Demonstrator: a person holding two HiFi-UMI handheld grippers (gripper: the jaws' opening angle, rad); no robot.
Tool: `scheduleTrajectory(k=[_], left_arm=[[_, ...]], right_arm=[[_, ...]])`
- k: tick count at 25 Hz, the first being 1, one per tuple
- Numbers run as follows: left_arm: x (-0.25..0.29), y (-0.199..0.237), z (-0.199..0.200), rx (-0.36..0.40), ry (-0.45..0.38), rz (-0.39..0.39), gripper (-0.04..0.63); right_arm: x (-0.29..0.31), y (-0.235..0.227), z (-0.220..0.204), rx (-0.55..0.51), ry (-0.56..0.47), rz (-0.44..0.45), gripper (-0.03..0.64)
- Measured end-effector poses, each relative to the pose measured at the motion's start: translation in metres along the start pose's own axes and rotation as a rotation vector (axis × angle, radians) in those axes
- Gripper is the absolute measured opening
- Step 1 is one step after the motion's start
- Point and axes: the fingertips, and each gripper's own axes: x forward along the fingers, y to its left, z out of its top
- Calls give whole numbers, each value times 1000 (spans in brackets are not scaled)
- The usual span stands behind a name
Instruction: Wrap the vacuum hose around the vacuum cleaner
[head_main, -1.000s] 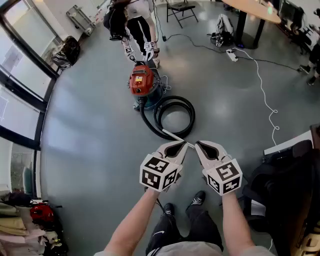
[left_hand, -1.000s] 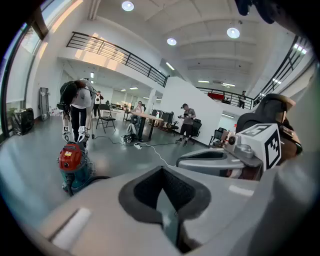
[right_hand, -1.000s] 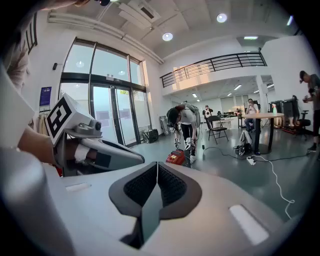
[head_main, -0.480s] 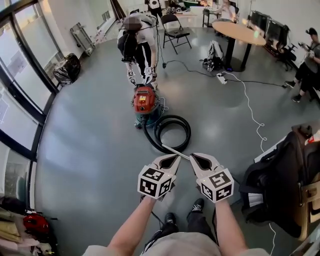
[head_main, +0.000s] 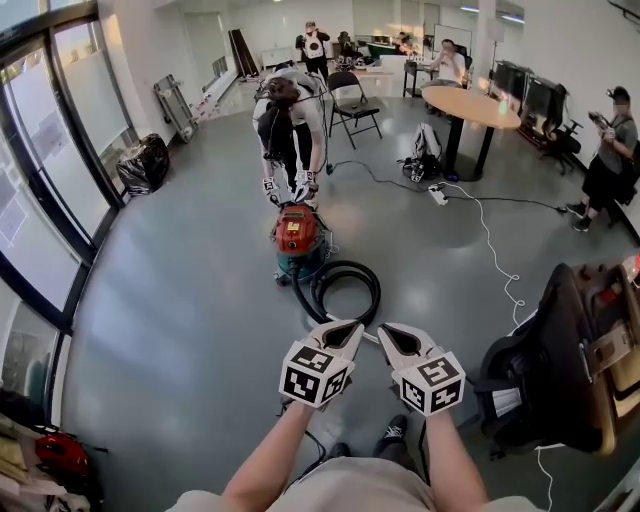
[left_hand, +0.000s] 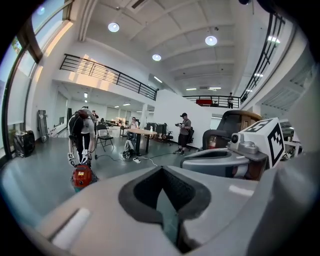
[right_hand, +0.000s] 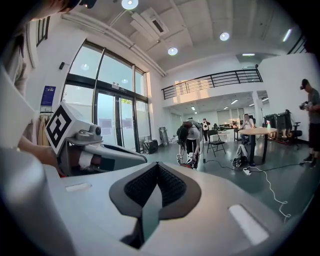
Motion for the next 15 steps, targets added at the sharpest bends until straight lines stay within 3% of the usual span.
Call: scheduleTrajectory(k=[8, 15], left_arm=[[-33, -18, 18, 30, -52, -13, 3], [-44, -23, 30, 37, -90, -29, 3]], right_arm=[[-23, 27, 34, 5, -96, 14, 23], [-27, 36, 45, -2, -119, 26, 23]])
